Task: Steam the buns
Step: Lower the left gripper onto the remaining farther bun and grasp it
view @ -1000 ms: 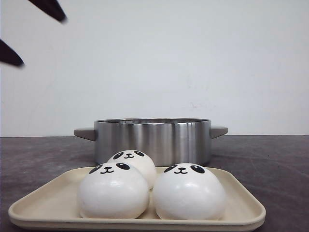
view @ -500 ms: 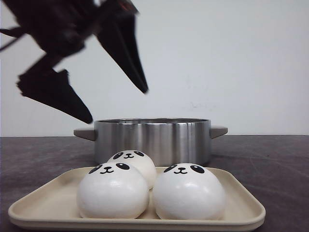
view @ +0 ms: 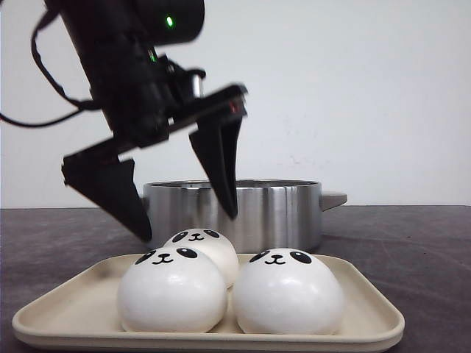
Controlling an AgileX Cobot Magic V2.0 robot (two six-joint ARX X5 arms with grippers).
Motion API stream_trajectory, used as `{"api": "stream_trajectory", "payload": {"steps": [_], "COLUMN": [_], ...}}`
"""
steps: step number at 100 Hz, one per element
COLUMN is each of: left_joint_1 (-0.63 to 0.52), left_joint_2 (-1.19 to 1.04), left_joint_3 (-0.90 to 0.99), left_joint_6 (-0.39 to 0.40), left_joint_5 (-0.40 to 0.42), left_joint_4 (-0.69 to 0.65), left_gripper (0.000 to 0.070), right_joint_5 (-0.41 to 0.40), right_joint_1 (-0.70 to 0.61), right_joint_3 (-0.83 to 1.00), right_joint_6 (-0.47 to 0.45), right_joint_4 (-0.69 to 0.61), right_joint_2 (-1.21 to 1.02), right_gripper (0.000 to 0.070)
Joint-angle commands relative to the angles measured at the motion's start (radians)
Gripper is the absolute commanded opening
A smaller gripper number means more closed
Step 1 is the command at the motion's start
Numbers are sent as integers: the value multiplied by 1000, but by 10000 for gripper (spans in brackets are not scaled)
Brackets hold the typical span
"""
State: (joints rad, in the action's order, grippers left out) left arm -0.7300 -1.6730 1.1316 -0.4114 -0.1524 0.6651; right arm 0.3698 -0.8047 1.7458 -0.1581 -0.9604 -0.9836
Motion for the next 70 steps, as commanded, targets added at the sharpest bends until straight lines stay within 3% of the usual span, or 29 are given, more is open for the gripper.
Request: {"api": "stream_trajectory", "payload": {"steps": [1,45,51,64,70], "left_joint_1": [-10,-10,-10,-10,-10], "left_joint_2": [-37,-85,-85,-85,-85], "left_joint_3": [22,22,22,22,22], "left_joint_6": [-20,-27,-27,-16,-15], "left_joint_5": [5,63,73,78,78], "left_joint_4": [1,-6,-5,-5,-6], "left_gripper": [502,492,379,4,3], "right_joint_5": [1,1,1,1,1], "right_joint_1": [-10,-10,-10,-10,-10], "right_joint_3": [21,21,21,21,21], "right_joint_6": [-18,-26,-26,-26,-26], "right_joint_4": [5,-32,-35,-39,-40], "right_joint_2": [-6,-6,-6,-6,-6], "right_gripper": [5,5,5,5,5]}}
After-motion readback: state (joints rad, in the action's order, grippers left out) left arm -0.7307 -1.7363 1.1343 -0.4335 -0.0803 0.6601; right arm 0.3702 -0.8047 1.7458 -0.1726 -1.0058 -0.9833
